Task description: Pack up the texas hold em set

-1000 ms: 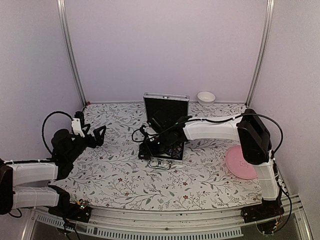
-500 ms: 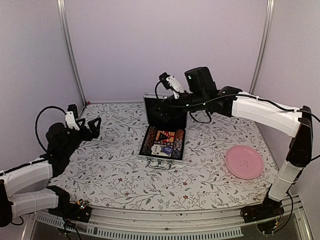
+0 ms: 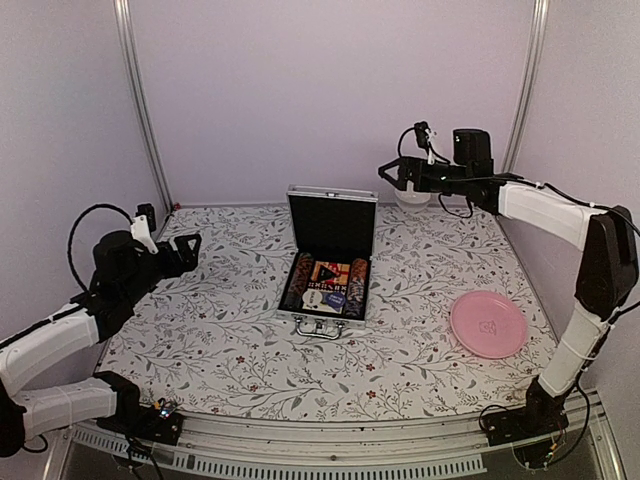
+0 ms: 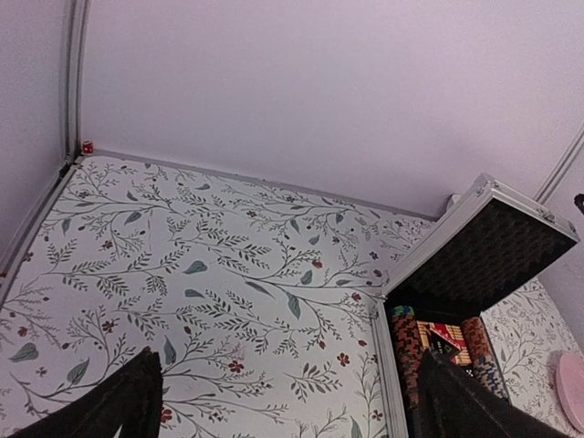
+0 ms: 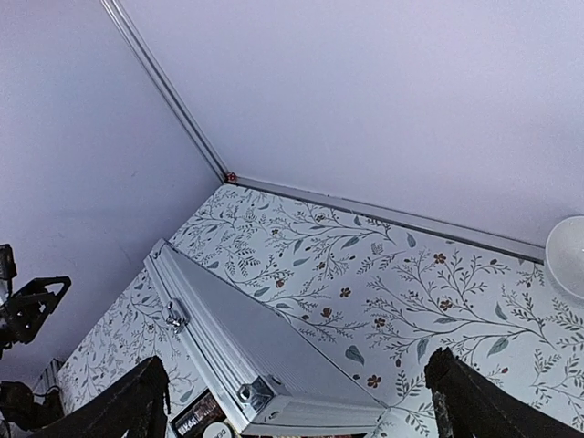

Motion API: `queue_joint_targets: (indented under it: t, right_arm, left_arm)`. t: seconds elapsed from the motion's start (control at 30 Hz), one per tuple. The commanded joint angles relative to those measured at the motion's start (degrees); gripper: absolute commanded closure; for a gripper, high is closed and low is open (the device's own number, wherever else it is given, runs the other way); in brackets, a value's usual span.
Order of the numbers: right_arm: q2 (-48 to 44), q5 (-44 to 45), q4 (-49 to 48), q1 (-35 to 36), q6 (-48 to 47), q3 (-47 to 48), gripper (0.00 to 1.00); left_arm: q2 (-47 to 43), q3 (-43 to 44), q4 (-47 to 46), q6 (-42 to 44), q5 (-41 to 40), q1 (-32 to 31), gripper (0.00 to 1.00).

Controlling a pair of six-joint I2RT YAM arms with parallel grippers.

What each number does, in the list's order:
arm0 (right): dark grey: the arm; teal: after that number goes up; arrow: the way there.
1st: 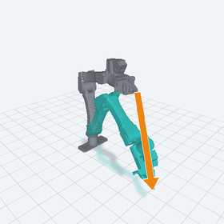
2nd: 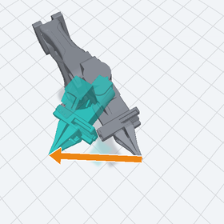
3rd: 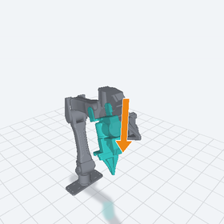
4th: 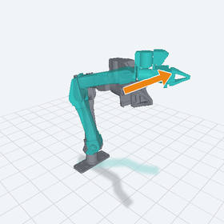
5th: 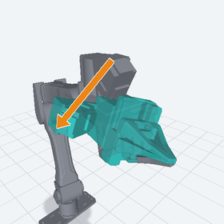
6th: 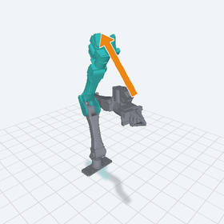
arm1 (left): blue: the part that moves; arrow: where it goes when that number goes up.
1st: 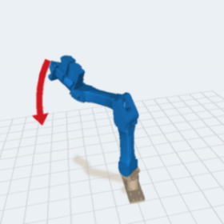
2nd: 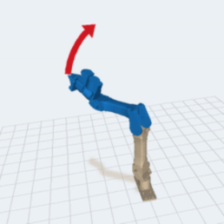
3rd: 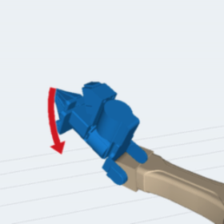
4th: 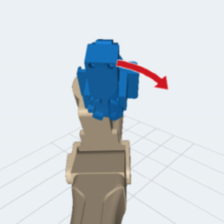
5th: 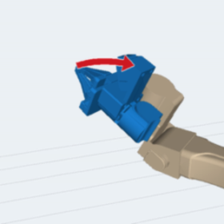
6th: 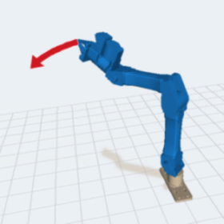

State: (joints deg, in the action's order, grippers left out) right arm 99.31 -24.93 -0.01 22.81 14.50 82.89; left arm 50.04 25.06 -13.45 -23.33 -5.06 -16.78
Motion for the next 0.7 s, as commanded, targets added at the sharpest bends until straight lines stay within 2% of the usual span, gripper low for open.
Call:
queue_joint_targets:
  t: [0.0, 0.13, 0.33, 0.43, 0.67]
  right_arm:
    - [5.5, -10.8, -2.1, 0.3, 2.0, 3.7, 0.01]
    - [10.6, -17.4, -1.7, 0.0, 2.3, 8.3, 0.01]
    - [14.7, -21.4, -0.2, 0.0, -0.2, 11.9, 0.01]
    - [15.5, -27.7, 0.1, 0.0, -1.6, 12.2, 0.01]
    - [13.7, -36.0, 5.1, 1.0, -8.0, 11.0, 0.01]
  left_arm:
    - [-1.4, 1.1, 2.0, -2.6, -0.5, 0.6, 0.03]
    - [-1.4, 2.1, 3.1, -2.0, -0.2, 0.7, 0.03]
    - [-2.2, 2.2, 4.6, -1.9, -0.6, 0.6, 0.03]
    - [-2.6, 1.9, 4.9, -1.6, -0.2, 0.6, 0.03]
    - [-2.5, 1.6, 3.8, -0.5, 1.7, 0.6, 0.03]
